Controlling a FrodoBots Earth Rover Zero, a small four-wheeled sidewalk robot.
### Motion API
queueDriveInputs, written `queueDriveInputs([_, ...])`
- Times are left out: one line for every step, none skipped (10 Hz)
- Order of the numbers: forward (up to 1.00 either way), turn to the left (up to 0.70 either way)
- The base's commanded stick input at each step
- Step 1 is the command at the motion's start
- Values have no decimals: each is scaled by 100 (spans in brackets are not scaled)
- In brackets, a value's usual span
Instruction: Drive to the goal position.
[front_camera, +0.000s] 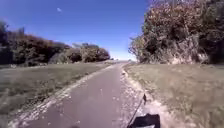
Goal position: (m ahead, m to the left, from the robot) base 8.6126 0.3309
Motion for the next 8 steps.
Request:
queueDriveInputs([100, 0])
queueDriveInputs([100, 0])
queueDriveInputs([100, 0])
queueDriveInputs([100, 0])
queueDriveInputs([100, 0])
queueDriveInputs([100, 0])
queueDriveInputs([100, 0])
queueDriveInputs([100, 0])
